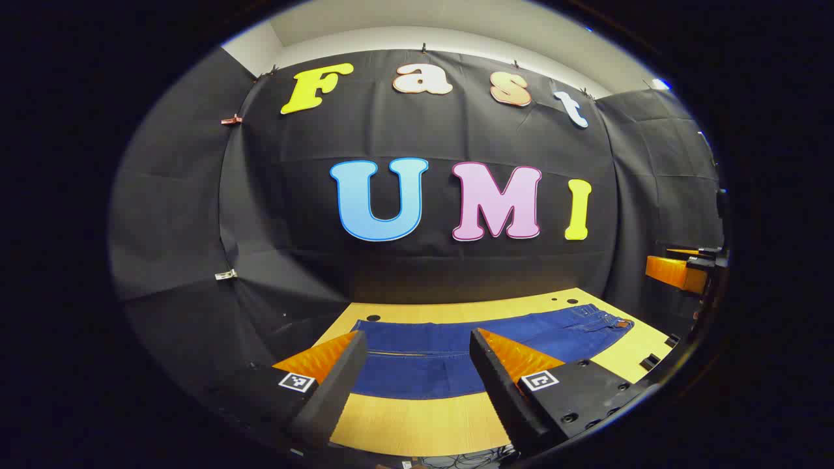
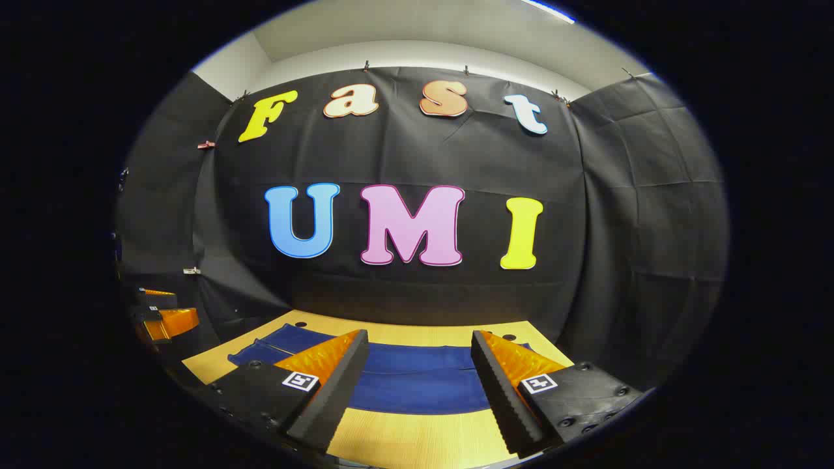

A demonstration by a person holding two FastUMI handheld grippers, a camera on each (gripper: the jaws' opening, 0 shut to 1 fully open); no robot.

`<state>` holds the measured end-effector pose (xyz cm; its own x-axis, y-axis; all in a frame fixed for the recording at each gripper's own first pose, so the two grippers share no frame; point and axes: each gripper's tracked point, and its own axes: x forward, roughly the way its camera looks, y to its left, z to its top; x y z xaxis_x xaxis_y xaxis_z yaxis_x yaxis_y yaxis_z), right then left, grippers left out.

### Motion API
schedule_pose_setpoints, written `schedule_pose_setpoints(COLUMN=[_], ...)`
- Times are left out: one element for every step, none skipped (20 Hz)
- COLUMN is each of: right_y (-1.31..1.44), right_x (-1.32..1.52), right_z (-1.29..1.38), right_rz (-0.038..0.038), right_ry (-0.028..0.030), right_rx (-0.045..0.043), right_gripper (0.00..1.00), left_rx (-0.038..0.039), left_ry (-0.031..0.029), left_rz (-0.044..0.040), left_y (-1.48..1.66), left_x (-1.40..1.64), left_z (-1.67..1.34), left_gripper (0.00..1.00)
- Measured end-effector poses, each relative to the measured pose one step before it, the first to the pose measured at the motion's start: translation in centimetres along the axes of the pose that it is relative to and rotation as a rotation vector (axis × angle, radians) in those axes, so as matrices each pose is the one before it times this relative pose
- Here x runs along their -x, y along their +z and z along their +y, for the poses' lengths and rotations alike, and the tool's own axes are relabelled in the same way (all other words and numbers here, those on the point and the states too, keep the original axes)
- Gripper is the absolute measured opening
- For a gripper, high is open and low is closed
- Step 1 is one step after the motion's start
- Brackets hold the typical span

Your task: Grasp the waist and the cuffs of the jeans and fold them to make the two legs overlap; first hold the waist and fold one-third of the jeans toward the cuffs, then hold the cuffs and fold the remaining one-third in the same direction to finish folding.

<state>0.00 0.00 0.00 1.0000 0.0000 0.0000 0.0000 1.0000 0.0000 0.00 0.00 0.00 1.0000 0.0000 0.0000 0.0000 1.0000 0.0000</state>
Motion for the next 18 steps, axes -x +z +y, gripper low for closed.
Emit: schedule_pose_setpoints(right_y=[-0.045, 0.026, 0.072, 0.037, -0.078, 0.055, -0.174, -0.028, 0.069, -0.024, 0.005, 0.038, -0.075, -0.028, -0.044, -0.032, -0.116, -0.062], right_x=[-0.202, -0.073, -0.064, -0.089, -0.086, -0.102, -0.1, 0.002, -0.107, -0.095, -0.151, -0.144, -0.005, -0.021, 0.072, -0.042, -0.068, -0.049], right_z=[-0.005, 0.104, 0.072, 0.089, 0.1, 0.082, -0.008, 0.175, 0.139, 0.062, 0.161, 0.127, 0.052, 0.01, 0.131, 0.101, 0.029, 0.057], right_rz=[-0.00107, -0.00137, -0.00125, 0.00012, 0.00037, 0.00039, 0.003, 0.00084, -0.00049, -0.00079, 0.00062, 0.00027, 0.00019, -0.00014, 0.00054, 0.00113, 0.0017, 0.00048], right_ry=[0.00114, 0.00206, 0.00198, 0.00343, 0.00237, 0.00206, 0.00245, 0.00436, 0.00311, 0.00242, 0.00258, 0.00294, 0.00131, 0.00179, 0.00197, 0.00158, 0.00242, 0.00098], right_rx=[0.00199, 0.00163, 0.00173, 0.00142, 0.00106, 0.00169, 0.00041, -0.00057, 0.00032, 0.0016, 0.00049, -0.00054, -0.00059, 0.00016, 0.00054, 0.00162, 0.00108, 0.00206], right_gripper=[0.96, 0.96, 0.96, 0.96, 0.96, 0.96, 0.96, 0.96, 0.96, 0.96, 0.96, 0.96, 0.96, 0.96, 0.93, 0.96, 0.96, 0.96], left_rx=[-0.00283, -0.003, -0.00152, 0.00067, 0.00192, 0.0004, -0.00147, -0.00237, -0.00127, 0.00039, 0.00196, 0.00387, 0.00445, 0.00264, -0.00028, -0.00227, -0.0021, -0.00083], left_ry=[-0.00099, 0.00066, 0.00143, -0.00207, -0.00163, -0.00034, 0.00067, 0.00043, 0.00174, 0.00115, 0.00212, 0.00203, -0.00162, -0.0015, -0.00047, 0.00066, -0.0004, 0.00191], left_rz=[-0.00143, 0.00138, 0.00124, -0.00131, -0.00059, 0.00053, -0.00009, 0.00013, -0.00105, -0.0007, -0.00017, -0.00229, -0.00099, 0.00065, -0.00083, -0.00061, -0.00054, -0.00012], left_y=[-0.023, 0.005, -0.091, 0.063, 0.014, 0.022, -0.091, 0.102, -0.02, 0.05, -0.077, 0.096, -0.078, 0.059, -0.11, 0.015, -0.079, 0.053], left_x=[-0.156, -0.088, -0.03, -0.096, -0.079, -0.057, -0.025, -0.024, -0.009, -0.009, -0.057, 0.049, 0.059, -0.064, 0.023, -0.036, 0.058, -0.11], left_z=[0.021, 0.044, 0.151, -0.018, 0.017, 0.065, 0.074, 0.061, 0.101, -0.017, 0.023, 0.114, -0.053, -0.077, 0.035, 0.07, -0.003, 0.067], left_gripper=[0.99, 0.99, 0.99, 0.99, 0.99, 0.99, 0.99, 0.99, 0.99, 0.99, 0.99, 0.99, 0.99, 0.99, 0.99, 0.99, 0.99, 0.99])
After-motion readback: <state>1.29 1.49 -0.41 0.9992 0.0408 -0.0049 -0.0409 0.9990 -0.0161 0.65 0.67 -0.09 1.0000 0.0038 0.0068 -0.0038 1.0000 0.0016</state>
